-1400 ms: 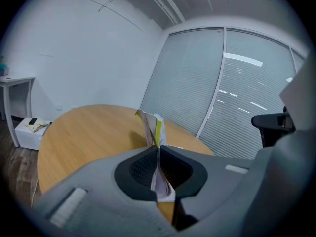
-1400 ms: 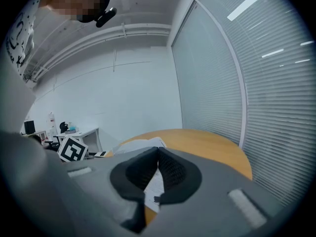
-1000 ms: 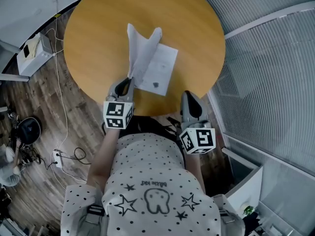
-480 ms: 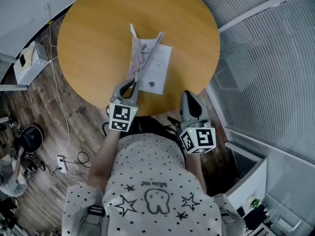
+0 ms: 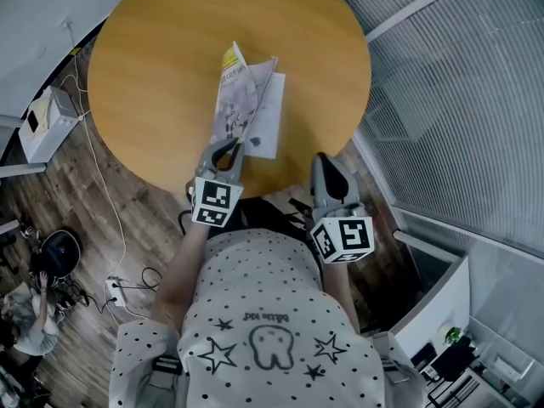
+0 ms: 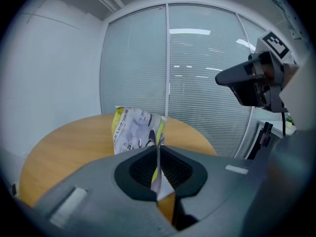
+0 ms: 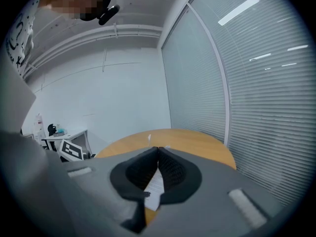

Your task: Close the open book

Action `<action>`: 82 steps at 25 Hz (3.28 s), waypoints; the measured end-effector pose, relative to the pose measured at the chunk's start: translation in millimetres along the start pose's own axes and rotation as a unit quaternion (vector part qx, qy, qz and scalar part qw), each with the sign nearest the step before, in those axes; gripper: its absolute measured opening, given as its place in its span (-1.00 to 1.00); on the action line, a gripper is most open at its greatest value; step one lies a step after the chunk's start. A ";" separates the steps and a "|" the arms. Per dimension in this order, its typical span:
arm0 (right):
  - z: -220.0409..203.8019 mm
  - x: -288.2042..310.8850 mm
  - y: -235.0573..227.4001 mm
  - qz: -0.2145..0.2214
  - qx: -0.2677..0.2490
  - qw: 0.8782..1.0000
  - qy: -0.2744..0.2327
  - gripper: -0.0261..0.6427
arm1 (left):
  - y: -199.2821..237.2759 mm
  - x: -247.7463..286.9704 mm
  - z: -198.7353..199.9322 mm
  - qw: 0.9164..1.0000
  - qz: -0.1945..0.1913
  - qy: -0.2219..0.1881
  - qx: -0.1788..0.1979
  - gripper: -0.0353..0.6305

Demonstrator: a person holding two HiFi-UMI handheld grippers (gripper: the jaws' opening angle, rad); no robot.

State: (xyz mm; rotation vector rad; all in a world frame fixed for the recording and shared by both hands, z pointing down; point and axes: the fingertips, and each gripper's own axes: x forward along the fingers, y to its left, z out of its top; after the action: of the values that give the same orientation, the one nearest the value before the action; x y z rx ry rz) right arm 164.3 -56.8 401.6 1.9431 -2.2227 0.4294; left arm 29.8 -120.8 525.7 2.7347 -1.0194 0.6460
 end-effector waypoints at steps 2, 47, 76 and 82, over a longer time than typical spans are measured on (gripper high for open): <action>-1.2 -0.8 -1.9 -0.007 0.001 1.000 0.001 -0.91 | -3.7 3.8 -2.8 1.000 -0.011 0.009 0.007 -0.81; -10.9 -40.4 -39.9 -0.106 0.035 0.994 -0.007 -0.91 | -77.1 83.3 -82.5 0.969 -0.156 0.183 0.063 -0.72; -10.1 -37.4 -38.8 -0.103 0.034 0.994 -0.008 -0.91 | -81.2 79.1 -78.5 0.970 -0.173 0.174 0.008 -0.33; -10.1 -39.7 -38.8 -0.102 0.033 0.994 -0.010 -0.91 | -85.2 77.7 -74.3 0.971 -0.178 0.160 0.007 -0.10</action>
State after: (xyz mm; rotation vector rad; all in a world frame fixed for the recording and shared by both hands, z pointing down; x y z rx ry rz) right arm 207.6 -20.7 403.4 2.1894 -2.0174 0.4624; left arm 112.6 -80.7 627.5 2.6050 -0.4410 0.9824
